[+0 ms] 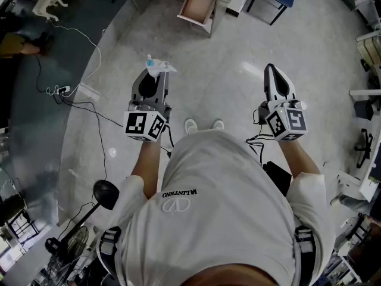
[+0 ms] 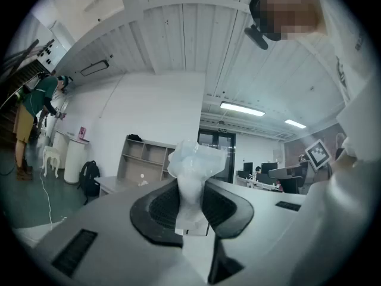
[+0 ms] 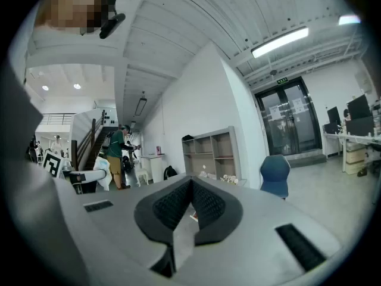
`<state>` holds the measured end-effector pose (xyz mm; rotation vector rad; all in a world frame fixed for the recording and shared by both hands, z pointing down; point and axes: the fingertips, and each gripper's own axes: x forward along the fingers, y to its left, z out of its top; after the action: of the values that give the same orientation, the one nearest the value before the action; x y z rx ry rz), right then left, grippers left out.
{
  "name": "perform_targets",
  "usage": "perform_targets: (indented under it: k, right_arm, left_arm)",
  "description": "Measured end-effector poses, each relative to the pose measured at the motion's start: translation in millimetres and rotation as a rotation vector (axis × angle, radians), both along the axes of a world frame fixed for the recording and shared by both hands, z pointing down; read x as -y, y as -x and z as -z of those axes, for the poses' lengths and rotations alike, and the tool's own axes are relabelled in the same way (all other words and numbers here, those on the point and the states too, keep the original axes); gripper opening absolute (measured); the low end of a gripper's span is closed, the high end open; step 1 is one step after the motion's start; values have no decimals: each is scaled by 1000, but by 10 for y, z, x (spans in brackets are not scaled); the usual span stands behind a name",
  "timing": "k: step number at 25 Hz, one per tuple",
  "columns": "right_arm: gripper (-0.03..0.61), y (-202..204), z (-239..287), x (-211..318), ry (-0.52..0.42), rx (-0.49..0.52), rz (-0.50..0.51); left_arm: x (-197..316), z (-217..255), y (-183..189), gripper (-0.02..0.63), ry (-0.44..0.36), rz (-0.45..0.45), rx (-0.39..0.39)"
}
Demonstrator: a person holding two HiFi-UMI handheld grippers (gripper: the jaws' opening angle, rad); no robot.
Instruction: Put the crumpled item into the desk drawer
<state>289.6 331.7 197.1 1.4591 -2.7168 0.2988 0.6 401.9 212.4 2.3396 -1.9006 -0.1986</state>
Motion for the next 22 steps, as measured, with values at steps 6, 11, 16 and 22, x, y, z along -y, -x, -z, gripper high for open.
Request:
perform_targets:
  k: [6, 11, 16, 22]
  right_arm:
    - [-2, 104, 9, 13, 7, 9, 8]
    - [-2, 250, 18, -44, 7, 4, -3]
    - [-2, 480, 27, -138, -6, -10, -5]
    - [-2, 716, -13, -202, -13, -27, 5]
  left_arm:
    - [25, 21, 81, 80, -9, -8, -1]
    - [-11, 13, 199, 81, -12, -25, -13]
    - [-51, -41, 340, 80, -15, -51, -15]
    - [-60, -74, 441, 80, -20, -82, -23]
